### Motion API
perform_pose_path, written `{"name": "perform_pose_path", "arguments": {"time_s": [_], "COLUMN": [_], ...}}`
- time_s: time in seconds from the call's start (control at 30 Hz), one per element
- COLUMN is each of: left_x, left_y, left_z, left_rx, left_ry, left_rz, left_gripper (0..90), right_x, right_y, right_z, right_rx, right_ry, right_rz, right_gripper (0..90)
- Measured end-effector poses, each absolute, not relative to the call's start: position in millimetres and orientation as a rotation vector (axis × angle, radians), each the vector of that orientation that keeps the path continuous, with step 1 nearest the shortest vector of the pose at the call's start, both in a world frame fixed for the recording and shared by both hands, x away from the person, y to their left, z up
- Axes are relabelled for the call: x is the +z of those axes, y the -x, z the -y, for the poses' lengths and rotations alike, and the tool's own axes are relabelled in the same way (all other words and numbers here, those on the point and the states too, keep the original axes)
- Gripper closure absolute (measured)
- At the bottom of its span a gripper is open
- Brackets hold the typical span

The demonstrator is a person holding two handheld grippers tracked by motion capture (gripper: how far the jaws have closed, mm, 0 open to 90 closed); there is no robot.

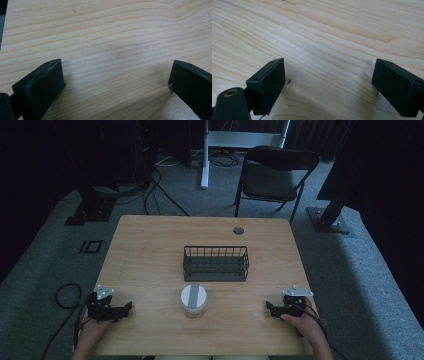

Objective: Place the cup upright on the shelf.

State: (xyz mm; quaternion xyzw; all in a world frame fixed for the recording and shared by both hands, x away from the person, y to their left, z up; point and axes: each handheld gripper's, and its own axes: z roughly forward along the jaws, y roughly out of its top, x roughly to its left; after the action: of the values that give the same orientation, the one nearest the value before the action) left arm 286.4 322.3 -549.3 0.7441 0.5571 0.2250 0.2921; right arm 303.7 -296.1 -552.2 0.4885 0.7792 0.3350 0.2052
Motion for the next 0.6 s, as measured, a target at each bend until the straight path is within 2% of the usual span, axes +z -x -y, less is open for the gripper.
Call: {"name": "perform_pose_path", "arguments": {"time_s": [0.6], "left_x": [-549.4], "left_y": [-286.0], "left_z": [-322.9], "left_rx": [0.599], "left_ry": [-1.985], "left_rz": [-1.484], "left_gripper": [0.2], "right_x": [-552.3], "right_y": [-303.5], "right_z": [296.0], "right_rx": [0.935], "right_ry": [-1.361], "right_rz": [-2.171], "right_gripper": [11.2]}}
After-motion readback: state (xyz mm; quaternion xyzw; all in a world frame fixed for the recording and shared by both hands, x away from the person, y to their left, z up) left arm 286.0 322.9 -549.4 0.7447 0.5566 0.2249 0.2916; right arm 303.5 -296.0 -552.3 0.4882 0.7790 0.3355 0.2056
